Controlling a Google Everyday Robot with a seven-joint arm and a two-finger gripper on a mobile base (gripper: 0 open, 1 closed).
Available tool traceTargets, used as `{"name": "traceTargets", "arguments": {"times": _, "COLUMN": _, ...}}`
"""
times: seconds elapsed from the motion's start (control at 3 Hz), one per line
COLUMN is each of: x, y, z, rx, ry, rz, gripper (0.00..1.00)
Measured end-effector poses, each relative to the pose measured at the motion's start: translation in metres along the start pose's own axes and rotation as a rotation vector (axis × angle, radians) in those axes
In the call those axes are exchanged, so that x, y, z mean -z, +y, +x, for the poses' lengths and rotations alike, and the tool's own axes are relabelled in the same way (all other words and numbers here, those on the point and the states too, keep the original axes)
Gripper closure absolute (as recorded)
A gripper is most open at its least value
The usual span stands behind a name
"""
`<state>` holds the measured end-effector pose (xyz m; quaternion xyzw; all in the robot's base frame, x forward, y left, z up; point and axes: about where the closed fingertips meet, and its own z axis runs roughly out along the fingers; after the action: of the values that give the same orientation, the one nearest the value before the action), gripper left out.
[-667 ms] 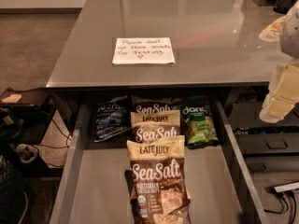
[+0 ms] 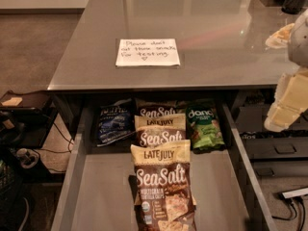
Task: Pick brown chip bag from top drawer and place on counter
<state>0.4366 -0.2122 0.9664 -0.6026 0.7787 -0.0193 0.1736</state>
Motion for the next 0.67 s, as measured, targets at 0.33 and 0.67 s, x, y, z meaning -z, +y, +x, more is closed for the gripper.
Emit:
{"name": "traceTargets", "arguments": {"times": 0.33, "x": -0.029, "y": 0.016, "z": -0.004, "rx": -0.036, "ry": -0.093, "rz": -0.032, "gripper": 0.0}}
{"name": "traceTargets", "arguments": {"times": 0.67, "x": -0.066, "y": 0.035, "z": -0.015, "rx": -0.079, "ry": -0.195, "rz": -0.079, "gripper": 0.0}}
